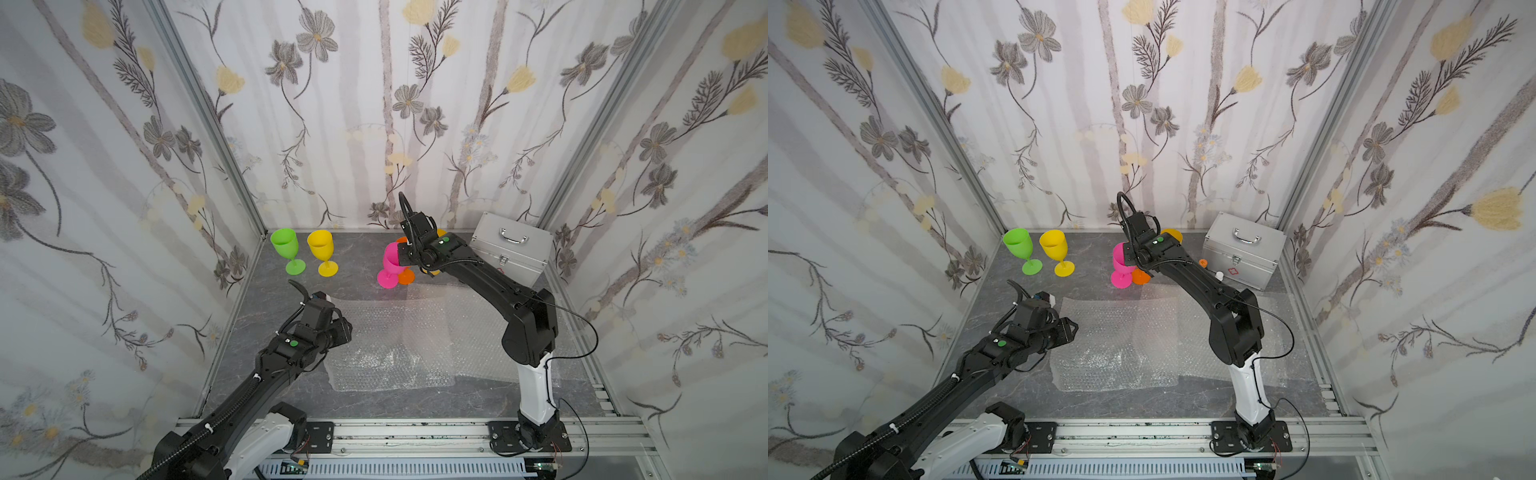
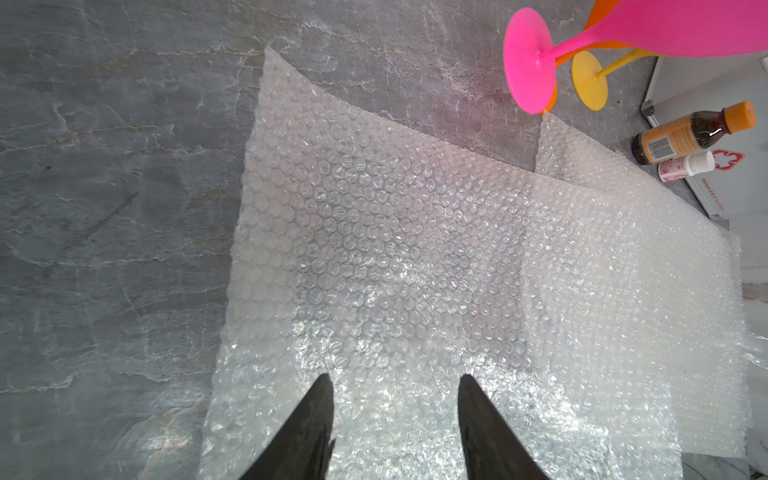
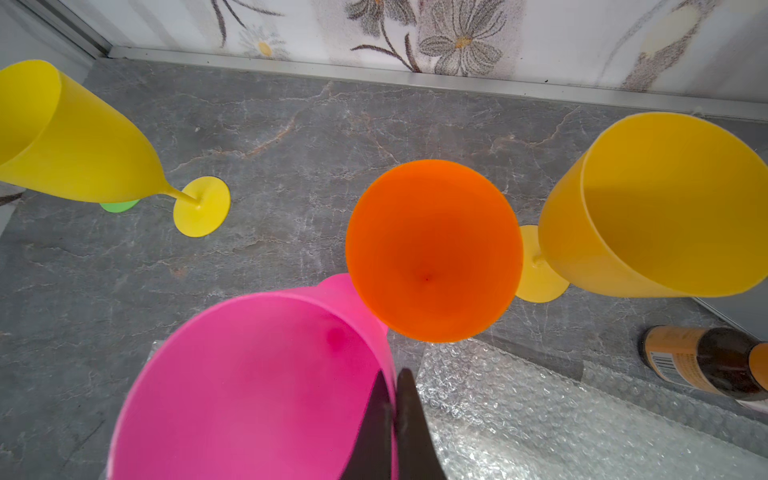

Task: Unpack wine glasses from bubble wrap
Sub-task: Place the wine glass at the center of the board.

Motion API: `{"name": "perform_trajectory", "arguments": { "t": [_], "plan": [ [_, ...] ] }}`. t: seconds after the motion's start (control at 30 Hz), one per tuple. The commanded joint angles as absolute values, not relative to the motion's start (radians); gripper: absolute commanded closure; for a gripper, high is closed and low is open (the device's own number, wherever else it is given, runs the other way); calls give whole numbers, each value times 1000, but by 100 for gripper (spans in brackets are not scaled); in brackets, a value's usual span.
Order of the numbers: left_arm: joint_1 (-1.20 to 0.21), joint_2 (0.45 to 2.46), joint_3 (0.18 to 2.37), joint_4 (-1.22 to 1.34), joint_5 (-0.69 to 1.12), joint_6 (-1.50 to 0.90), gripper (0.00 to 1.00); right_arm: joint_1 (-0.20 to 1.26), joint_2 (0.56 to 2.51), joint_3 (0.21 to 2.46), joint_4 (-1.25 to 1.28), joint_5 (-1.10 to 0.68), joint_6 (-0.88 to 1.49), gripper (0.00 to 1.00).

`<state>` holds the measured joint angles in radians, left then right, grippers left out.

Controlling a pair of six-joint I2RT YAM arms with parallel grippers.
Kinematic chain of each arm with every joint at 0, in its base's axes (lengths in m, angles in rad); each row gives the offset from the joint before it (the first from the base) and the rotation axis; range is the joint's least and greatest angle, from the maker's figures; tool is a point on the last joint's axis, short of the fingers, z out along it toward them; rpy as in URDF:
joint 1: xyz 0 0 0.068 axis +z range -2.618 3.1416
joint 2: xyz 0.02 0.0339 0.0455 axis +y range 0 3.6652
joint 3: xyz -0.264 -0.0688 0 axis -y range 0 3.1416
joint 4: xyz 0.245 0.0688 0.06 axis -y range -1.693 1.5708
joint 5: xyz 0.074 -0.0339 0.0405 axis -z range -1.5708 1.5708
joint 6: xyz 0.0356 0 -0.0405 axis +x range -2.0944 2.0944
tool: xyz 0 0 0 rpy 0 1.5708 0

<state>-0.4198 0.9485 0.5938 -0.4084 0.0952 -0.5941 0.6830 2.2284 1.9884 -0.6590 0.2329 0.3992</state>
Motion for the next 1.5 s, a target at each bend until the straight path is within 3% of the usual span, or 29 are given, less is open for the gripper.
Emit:
{"name": "perform_trajectory", "arguments": {
  "t": [0.0, 0.5, 0.9, 1.07, 1.47],
  "plan": [
    [-413, 939, 587, -430, 109, -609, 49, 684, 2257, 2018, -655, 255, 396, 99],
    [-399, 923, 572, -450, 118, -609, 49, 711, 2362, 2091, -636, 203, 411, 96],
    [-397, 925, 563, -449, 129, -609, 49, 724, 2403, 2170, -641, 159, 412, 82],
    [-397, 920, 563, -450, 127, -609, 49, 721, 2387, 2183, -637, 142, 413, 72],
    [-397, 904, 560, -472, 105, -619, 49, 701, 2264, 2178, -641, 99, 434, 68]
  ]
}}
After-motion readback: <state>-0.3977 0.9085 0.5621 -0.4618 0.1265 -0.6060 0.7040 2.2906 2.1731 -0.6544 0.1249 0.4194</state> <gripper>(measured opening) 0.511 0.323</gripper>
